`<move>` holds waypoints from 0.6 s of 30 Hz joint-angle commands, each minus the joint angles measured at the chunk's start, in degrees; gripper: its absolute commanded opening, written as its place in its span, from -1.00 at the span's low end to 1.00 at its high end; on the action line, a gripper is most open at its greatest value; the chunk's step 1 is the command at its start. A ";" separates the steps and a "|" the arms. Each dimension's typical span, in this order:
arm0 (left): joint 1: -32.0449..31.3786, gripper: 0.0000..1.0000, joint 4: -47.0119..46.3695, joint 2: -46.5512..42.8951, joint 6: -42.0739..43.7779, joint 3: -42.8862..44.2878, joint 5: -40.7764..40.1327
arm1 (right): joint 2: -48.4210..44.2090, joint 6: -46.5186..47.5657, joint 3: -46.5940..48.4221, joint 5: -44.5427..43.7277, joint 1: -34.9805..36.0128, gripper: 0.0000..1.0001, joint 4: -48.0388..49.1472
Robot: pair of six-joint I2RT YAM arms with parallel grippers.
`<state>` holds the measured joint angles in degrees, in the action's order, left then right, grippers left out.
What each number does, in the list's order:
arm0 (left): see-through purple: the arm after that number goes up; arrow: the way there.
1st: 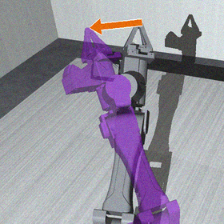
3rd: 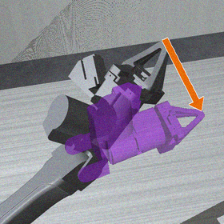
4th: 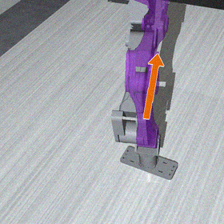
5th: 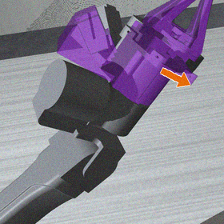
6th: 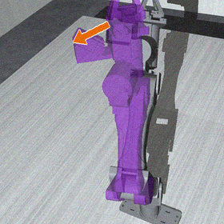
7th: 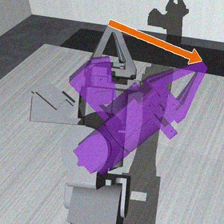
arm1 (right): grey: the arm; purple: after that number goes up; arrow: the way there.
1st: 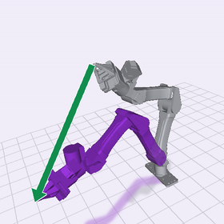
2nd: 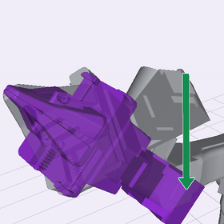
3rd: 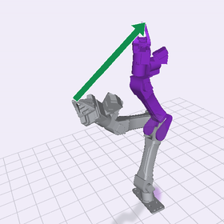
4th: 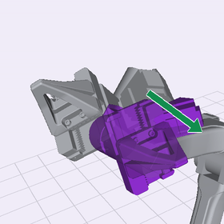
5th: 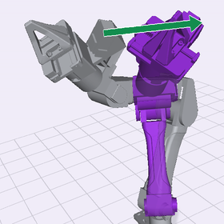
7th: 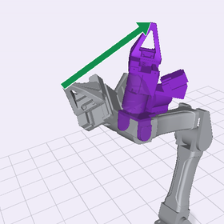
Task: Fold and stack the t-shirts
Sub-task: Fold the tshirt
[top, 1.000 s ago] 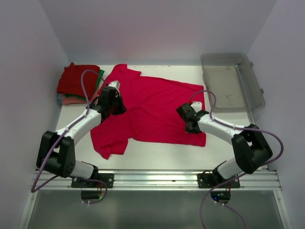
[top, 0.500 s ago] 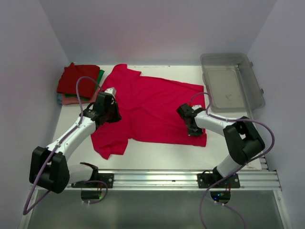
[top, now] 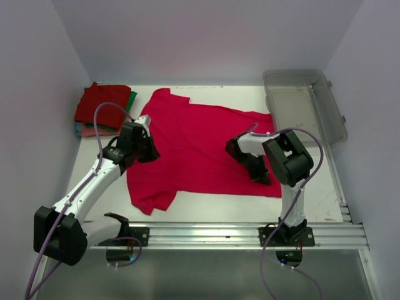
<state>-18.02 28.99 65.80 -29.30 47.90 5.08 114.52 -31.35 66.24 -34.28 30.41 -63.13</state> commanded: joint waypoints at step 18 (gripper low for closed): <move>0.27 -1.00 -0.60 -4.10 1.53 0.35 -1.91 | -16.40 4.89 4.86 16.68 -0.44 -1.00 5.02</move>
<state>-18.02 30.04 62.35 -27.83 47.03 6.02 107.85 -31.11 67.48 -26.74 29.56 -64.31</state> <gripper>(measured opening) 0.003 0.007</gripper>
